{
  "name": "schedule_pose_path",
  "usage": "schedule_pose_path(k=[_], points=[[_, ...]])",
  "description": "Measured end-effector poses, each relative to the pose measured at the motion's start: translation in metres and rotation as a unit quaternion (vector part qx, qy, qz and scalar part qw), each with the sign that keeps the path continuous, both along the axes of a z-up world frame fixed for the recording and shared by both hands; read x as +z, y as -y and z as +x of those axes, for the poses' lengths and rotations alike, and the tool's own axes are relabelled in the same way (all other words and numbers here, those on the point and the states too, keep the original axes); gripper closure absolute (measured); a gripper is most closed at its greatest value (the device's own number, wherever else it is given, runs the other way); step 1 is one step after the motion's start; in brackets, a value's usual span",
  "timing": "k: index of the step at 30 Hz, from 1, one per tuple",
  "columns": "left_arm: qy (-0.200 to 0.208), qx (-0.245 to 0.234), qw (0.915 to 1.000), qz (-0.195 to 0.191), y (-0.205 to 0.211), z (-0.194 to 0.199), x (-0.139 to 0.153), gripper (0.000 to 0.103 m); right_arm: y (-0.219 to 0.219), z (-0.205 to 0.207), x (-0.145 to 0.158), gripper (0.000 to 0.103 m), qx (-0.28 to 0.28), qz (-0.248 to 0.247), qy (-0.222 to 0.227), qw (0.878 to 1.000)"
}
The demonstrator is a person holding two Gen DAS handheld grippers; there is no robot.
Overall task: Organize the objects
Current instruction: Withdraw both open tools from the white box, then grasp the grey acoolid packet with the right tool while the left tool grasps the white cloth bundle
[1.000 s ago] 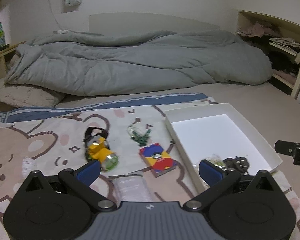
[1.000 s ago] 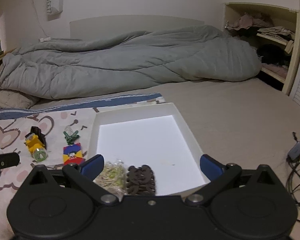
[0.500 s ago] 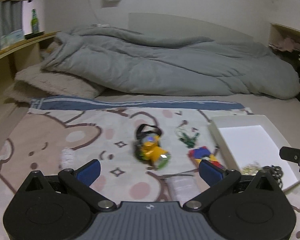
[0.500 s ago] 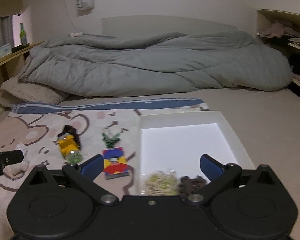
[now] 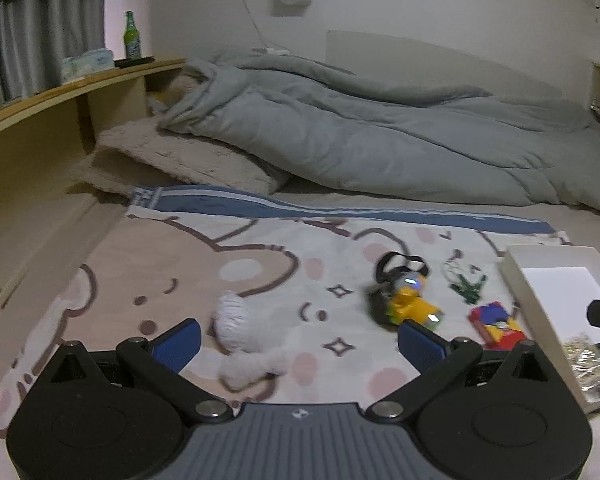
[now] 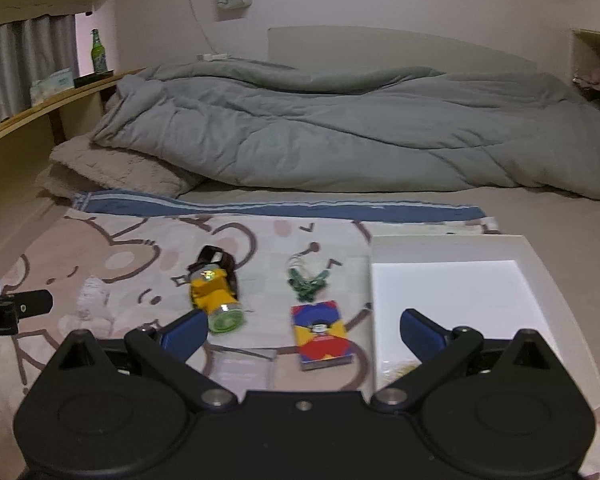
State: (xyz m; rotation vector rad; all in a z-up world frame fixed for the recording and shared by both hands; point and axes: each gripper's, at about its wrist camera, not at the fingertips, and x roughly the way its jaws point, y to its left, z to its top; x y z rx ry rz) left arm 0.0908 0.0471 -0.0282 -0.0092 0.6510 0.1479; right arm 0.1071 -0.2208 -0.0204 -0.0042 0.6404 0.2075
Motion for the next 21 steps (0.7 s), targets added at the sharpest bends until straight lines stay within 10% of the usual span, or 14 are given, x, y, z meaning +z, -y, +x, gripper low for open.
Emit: schedule_pose_path(k=[11, 21], points=[[0.015, 0.034, 0.9992, 0.013, -0.038, 0.016, -0.016, 0.0, -0.021, 0.009, -0.014, 0.0, 0.019, -0.025, 0.01, 0.999], [-0.057, 0.064, 0.9949, -0.053, -0.07, 0.049, -0.05, 0.002, -0.034, 0.029, -0.051, 0.0, 0.035, -0.02, -0.038, 0.998]])
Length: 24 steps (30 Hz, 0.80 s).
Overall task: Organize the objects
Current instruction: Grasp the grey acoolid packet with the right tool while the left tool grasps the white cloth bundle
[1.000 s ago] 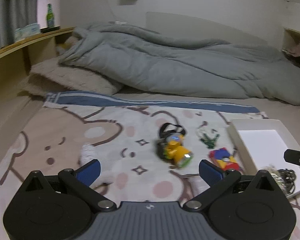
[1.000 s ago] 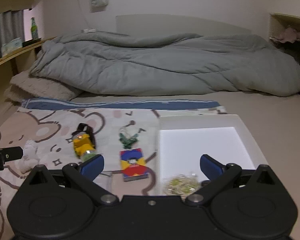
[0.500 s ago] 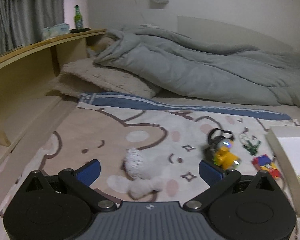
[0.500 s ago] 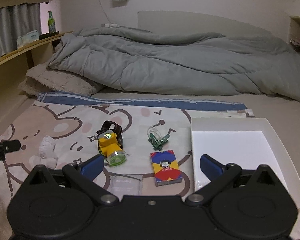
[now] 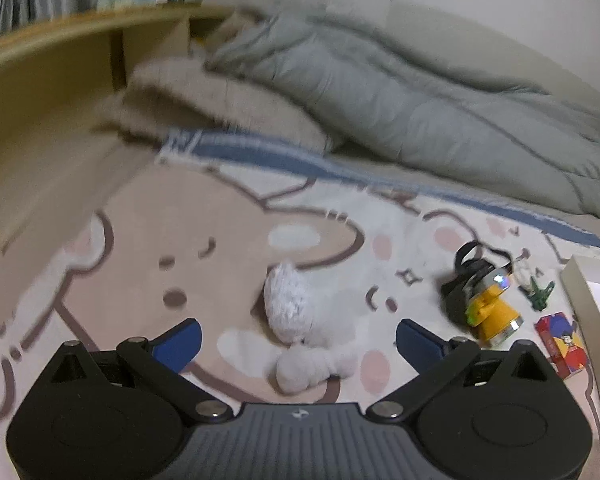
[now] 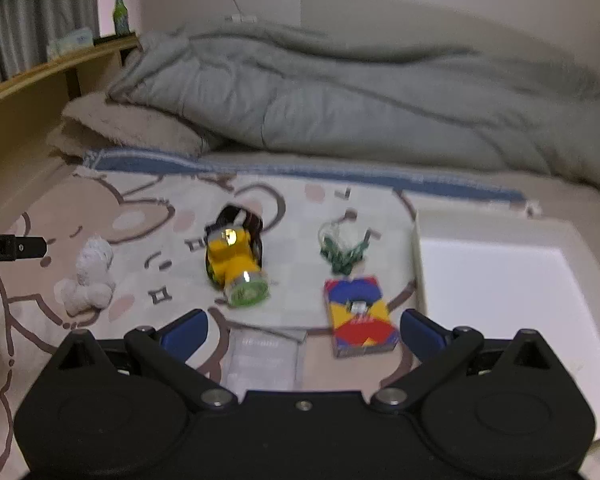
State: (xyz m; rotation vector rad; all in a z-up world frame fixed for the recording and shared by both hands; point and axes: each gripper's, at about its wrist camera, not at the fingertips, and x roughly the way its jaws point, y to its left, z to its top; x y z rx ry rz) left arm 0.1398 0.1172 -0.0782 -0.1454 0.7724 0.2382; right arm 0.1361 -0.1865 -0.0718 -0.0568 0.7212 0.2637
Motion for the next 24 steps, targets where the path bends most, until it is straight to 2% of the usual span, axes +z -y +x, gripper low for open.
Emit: schedule_pose_path(k=[5, 11, 13, 17, 24], points=[[-0.039, 0.041, 0.9972, -0.049, -0.01, 0.014, -0.017, 0.003, -0.01, 0.015, -0.028, 0.0, 0.004, -0.025, -0.057, 0.998], [-0.064, 0.06, 0.9938, -0.068, -0.004, 0.034, -0.035, 0.003, -0.01, 0.026, -0.052, 0.002, 0.003, 0.012, -0.131, 0.991], [-0.072, 0.062, 0.9932, -0.067, 0.0, 0.04, -0.04, 0.003, -0.012, 0.027, -0.057, 0.005, 0.006, 0.012, -0.146, 0.989], [-0.086, 0.067, 0.9928, -0.05, 0.01, 0.053, -0.049, 0.002, -0.017, 0.027, -0.066, 0.005, 0.011, -0.007, -0.156, 0.988], [-0.119, 0.12, 0.9852, -0.03, 0.011, 0.067, -0.07, 0.002, -0.019, 0.028, -0.079, 0.007, 0.016, -0.015, -0.178, 0.984]])
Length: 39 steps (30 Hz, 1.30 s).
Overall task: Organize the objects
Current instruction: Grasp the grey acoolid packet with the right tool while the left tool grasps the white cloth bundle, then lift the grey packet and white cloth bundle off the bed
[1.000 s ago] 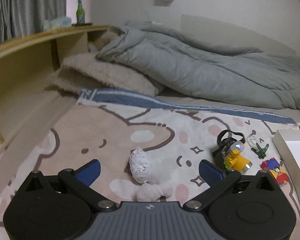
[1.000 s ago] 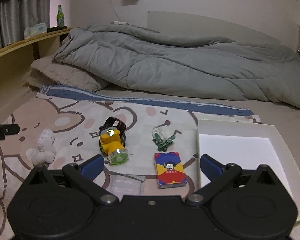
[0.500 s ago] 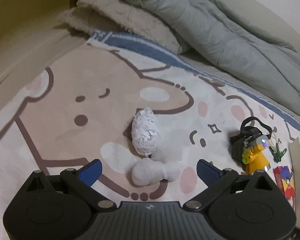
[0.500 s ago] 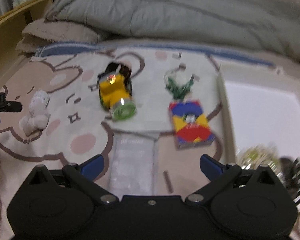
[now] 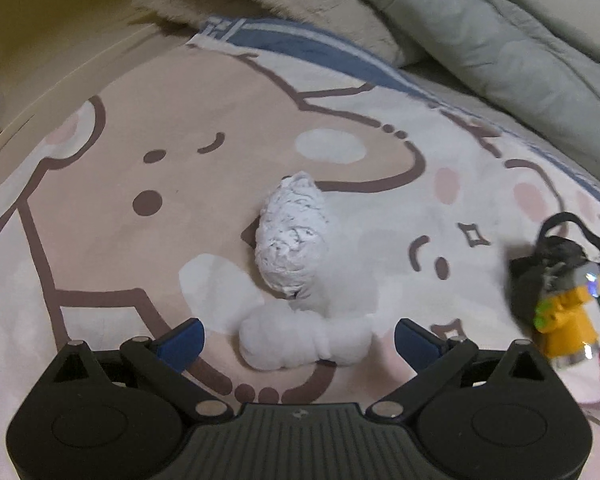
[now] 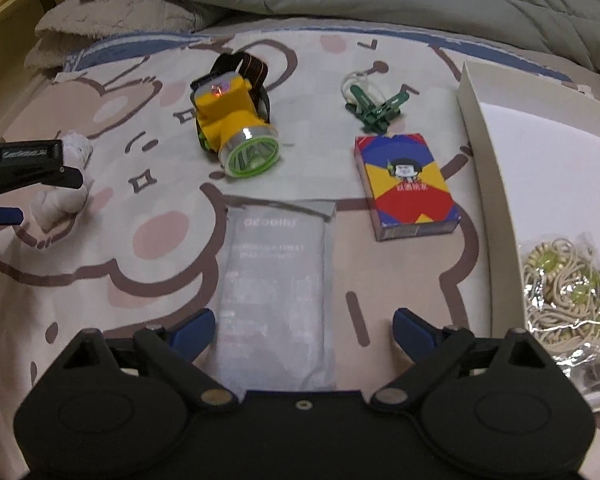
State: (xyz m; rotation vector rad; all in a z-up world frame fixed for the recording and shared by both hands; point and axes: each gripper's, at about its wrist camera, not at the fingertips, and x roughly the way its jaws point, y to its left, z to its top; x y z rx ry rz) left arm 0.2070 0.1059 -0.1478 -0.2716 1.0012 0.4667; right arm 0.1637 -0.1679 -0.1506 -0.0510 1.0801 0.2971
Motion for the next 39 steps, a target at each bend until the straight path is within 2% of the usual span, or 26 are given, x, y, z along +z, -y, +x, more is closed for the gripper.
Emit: schedule_pose_path(k=[6, 8, 10, 12, 13, 14, 17, 19, 24, 31, 34, 39], points=[[-0.024, -0.01, 0.9995, 0.02, 0.003, 0.008, -0.01, 0.004, -0.006, 0.0, -0.009, 0.011, 0.017, -0.006, -0.014, 1.0], [-0.033, -0.013, 0.9991, 0.022, 0.001, 0.007, -0.013, 0.01, -0.009, 0.0, -0.011, 0.012, 0.018, -0.008, -0.016, 1.0], [-0.033, -0.016, 0.9993, 0.01, -0.003, 0.005, -0.013, 0.021, -0.012, 0.0, -0.011, 0.012, 0.02, -0.009, -0.017, 1.0], [-0.03, -0.016, 0.9994, 0.004, -0.005, 0.004, -0.01, 0.031, -0.014, -0.001, -0.011, 0.016, 0.023, -0.013, -0.016, 1.0], [-0.028, -0.016, 0.9995, 0.001, -0.006, 0.003, -0.009, 0.032, -0.015, -0.001, -0.011, 0.023, 0.025, -0.015, -0.015, 0.999], [-0.026, -0.015, 0.9996, -0.003, -0.007, 0.002, -0.008, 0.033, -0.016, -0.002, -0.01, 0.031, 0.03, -0.02, -0.012, 0.999], [-0.019, -0.014, 0.9997, -0.011, -0.01, -0.001, -0.004, 0.033, -0.016, -0.003, -0.006, 0.041, 0.039, -0.026, -0.003, 0.999], [-0.013, -0.013, 0.9997, -0.014, -0.011, -0.003, 0.0, 0.034, -0.014, -0.003, -0.001, 0.043, 0.04, -0.027, 0.002, 0.999], [0.015, -0.024, 0.9994, -0.02, -0.012, -0.012, 0.02, 0.034, -0.006, -0.005, 0.022, 0.043, 0.037, -0.028, 0.053, 0.998], [0.065, -0.06, 0.9961, 0.008, 0.001, -0.029, 0.053, 0.034, 0.011, -0.006, 0.056, 0.043, 0.017, 0.003, 0.121, 0.992], [0.082, -0.081, 0.9932, 0.018, 0.01, -0.037, 0.065, 0.034, 0.016, -0.007, 0.067, 0.043, 0.009, 0.013, 0.14, 0.99], [0.108, -0.129, 0.9837, 0.062, 0.031, -0.049, 0.083, 0.034, 0.024, -0.011, 0.082, 0.043, -0.005, 0.024, 0.173, 0.985]])
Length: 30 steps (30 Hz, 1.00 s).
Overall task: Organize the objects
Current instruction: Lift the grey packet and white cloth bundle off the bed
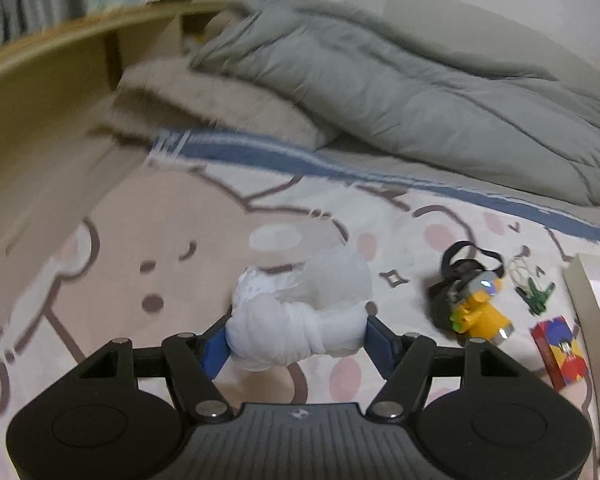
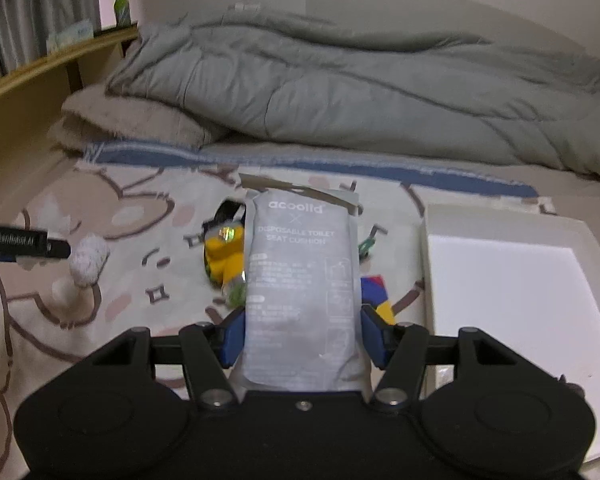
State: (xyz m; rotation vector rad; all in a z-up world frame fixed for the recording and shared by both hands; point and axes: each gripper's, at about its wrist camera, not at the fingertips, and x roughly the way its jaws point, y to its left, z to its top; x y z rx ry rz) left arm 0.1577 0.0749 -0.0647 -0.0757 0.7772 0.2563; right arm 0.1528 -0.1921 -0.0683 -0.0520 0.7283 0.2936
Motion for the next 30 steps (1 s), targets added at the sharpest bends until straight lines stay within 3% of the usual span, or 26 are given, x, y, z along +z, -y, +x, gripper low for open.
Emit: schedule_pose_path(k=[8, 16, 21, 30], points=[[0.037, -0.043, 0.998, 0.029, 0.02, -0.018, 0.018, 0.034, 0.011, -0.007, 0.015, 0.042, -0.017, 0.006, 0.039, 0.999], [0.072, -0.06, 0.9954, 0.022, 0.035, -0.034, 0.03, 0.034, 0.013, -0.014, 0.022, 0.042, -0.019, -0.001, 0.061, 0.998], [0.097, -0.081, 0.9912, 0.039, 0.051, -0.041, 0.037, 0.034, 0.015, -0.018, 0.029, 0.042, -0.022, 0.01, 0.072, 0.997], [0.098, -0.105, 0.9889, 0.041, 0.07, -0.044, 0.037, 0.034, 0.021, -0.024, 0.037, 0.042, -0.028, 0.012, 0.09, 0.996]])
